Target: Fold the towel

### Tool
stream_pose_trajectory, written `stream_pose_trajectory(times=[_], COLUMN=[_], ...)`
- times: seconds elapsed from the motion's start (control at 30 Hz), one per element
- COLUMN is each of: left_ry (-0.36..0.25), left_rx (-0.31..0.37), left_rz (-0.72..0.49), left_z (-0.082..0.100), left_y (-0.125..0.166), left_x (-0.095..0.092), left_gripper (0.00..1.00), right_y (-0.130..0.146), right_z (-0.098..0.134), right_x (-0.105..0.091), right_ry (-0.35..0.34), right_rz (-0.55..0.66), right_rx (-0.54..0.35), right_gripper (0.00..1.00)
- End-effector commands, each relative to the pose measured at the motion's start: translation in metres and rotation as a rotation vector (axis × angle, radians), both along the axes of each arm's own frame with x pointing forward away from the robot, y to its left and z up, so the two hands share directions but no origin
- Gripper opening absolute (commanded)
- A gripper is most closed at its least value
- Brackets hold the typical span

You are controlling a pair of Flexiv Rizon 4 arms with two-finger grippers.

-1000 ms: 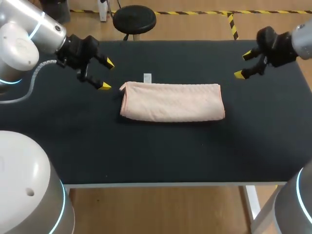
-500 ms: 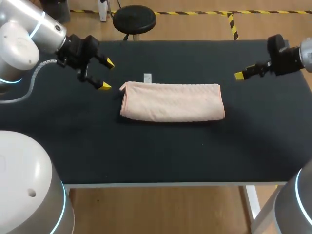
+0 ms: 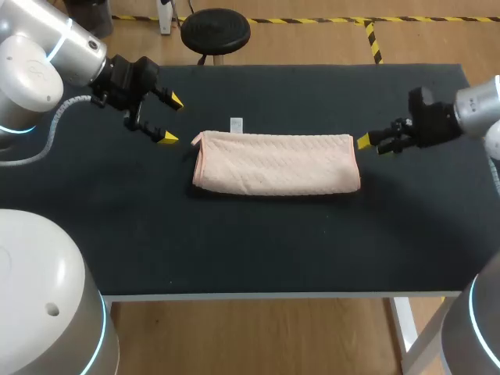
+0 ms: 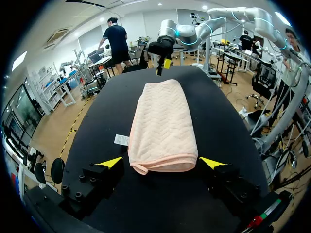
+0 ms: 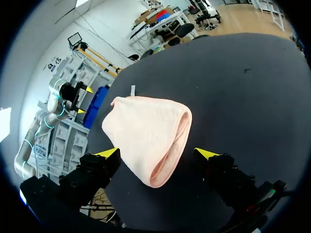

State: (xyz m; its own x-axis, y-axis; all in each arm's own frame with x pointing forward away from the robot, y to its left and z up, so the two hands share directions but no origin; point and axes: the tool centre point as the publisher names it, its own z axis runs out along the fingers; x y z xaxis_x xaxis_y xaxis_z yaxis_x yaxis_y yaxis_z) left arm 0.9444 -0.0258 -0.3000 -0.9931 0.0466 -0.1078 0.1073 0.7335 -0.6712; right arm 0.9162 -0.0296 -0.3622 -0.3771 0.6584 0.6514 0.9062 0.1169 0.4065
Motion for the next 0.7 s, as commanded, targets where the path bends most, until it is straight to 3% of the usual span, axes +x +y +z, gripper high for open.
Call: stream_pose_trajectory(times=[0.03,0.47,0.7], left_ry=[-0.003,-0.003,-0.003], left_rx=[-0.002,-0.002,-0.002], left_rz=[0.000,0.000,0.000], left_z=[-0.001,-0.001,-0.001], left_y=[0.000,0.000,0.000], left_x=[-0.001,-0.001,-0.001], left_gripper=[1.00,1.00,1.00], right_y=[0.004,0.013,0.024], right_z=[-0.007,-0.033,-0.040], right_x=[0.009,0.003,0.004], right_ry=[0.054,0.167,0.190], right_rz=[0.018,-0.044,-0.040], right_rx=[-0.006,-0.004,0.005], right_gripper=[1.00,1.00,1.00])
